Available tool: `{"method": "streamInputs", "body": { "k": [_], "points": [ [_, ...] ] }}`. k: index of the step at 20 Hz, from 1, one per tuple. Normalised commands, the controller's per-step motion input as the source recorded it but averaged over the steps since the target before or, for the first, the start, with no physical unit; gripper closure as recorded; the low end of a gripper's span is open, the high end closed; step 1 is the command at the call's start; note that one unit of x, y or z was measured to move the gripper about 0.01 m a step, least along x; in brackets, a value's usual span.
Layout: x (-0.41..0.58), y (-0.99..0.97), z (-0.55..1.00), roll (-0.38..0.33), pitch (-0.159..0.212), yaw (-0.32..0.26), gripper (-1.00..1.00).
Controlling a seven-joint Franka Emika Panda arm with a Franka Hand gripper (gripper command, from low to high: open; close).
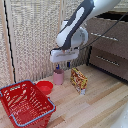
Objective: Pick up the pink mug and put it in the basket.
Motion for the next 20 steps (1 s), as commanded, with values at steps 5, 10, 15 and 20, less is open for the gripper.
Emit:
{"method": "streamInputs", "body": {
  "k": [5,10,15,20],
  "points": [
    [0.265,-0.19,-0.25,0.015,0.000,0.003,-1.00],
    [0.218,-0.11,-0.14,0.001,0.004,0.007,-1.00],
    [0.206,-0.02,-0.11,0.000,0.017,0.002,1.00],
    [0.118,-0.01,-0.15,-0.001,0.007,0.003,1.00]
  ]
}}
